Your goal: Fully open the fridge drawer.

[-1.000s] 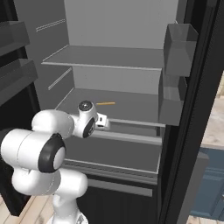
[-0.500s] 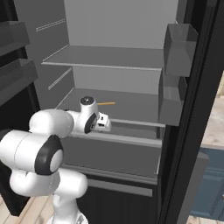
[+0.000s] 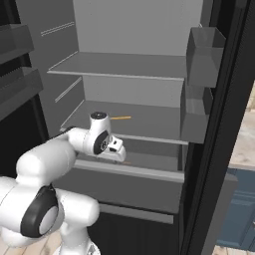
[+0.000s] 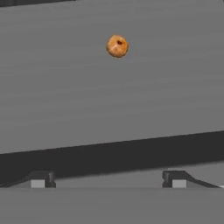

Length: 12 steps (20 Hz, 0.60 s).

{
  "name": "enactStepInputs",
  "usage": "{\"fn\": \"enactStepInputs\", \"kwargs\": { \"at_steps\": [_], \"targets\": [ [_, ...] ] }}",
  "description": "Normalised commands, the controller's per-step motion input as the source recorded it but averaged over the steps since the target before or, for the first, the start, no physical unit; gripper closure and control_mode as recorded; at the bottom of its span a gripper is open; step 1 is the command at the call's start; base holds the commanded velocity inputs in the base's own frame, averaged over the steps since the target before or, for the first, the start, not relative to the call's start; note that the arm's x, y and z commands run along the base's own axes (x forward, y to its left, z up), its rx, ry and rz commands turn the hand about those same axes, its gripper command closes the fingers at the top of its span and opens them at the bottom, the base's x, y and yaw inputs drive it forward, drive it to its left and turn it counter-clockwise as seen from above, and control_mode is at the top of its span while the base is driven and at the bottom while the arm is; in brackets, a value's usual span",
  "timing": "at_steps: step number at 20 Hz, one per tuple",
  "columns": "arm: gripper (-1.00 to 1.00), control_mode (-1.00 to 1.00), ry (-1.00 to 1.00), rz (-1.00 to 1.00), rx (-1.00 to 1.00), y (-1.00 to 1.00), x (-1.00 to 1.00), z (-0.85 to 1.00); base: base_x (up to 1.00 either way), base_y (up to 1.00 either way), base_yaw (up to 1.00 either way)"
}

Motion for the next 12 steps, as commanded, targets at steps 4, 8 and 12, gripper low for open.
{"fn": "enactStepInputs", "kwargs": {
  "at_steps": [4, 8, 12],
  "targets": [
    [-1.0, -1.0, 0.19, -0.06, 0.0, -0.21, -0.97, -0.44, 0.0, 0.0, 0.0],
    [-1.0, -1.0, 0.18, -0.06, 0.0, -0.25, -0.99, -0.43, 0.0, 0.0, 0.0],
    [-1.0, -1.0, 0.15, -0.07, 0.0, -0.23, -0.98, -0.35, 0.0, 0.0, 0.0]
  ]
}}
